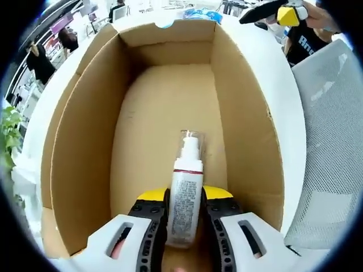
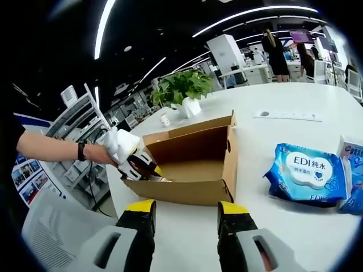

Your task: Operate the shoe box by opening the lid, removing the specified soft item, and placing it in the target area until the item is outside and the box remains undamaged.

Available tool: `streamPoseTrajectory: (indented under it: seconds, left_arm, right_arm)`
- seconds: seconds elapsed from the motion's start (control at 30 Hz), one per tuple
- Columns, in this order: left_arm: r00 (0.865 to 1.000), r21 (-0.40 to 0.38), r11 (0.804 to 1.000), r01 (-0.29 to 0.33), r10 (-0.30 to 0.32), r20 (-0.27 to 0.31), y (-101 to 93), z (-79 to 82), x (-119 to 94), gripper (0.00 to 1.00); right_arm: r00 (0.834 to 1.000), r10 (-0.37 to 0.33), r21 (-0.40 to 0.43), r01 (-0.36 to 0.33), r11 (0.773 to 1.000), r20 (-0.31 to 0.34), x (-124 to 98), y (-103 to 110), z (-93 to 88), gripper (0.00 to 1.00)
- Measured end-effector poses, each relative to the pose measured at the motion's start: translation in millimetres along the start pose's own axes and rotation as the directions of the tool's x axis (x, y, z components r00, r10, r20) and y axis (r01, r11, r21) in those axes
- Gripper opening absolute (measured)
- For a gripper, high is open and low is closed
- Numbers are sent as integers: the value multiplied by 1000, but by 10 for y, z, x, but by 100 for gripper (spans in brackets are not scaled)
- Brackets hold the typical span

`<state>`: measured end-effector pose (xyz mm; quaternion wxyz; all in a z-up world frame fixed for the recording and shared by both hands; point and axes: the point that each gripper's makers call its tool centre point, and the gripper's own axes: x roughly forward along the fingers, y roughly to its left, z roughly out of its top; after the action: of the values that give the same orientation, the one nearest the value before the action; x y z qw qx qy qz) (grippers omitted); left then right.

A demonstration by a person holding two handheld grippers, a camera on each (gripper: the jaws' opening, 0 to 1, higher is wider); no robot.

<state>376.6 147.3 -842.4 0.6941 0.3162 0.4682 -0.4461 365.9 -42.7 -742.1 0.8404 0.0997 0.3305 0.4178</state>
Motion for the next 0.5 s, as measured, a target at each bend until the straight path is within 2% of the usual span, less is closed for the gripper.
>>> streamPoseTrajectory:
  seconds: [0.2,0.5]
  left_arm:
    - [998,-85,996,-17,23,65,49,65,-69,20]
    - [985,-146,988,-40,64,161,161,212,-279,20]
  right_arm:
    - [1000,13,-2,-13,1000,-1,0,5,13,40]
    - [1000,31,-22,-31,999,0,0,34,93,40]
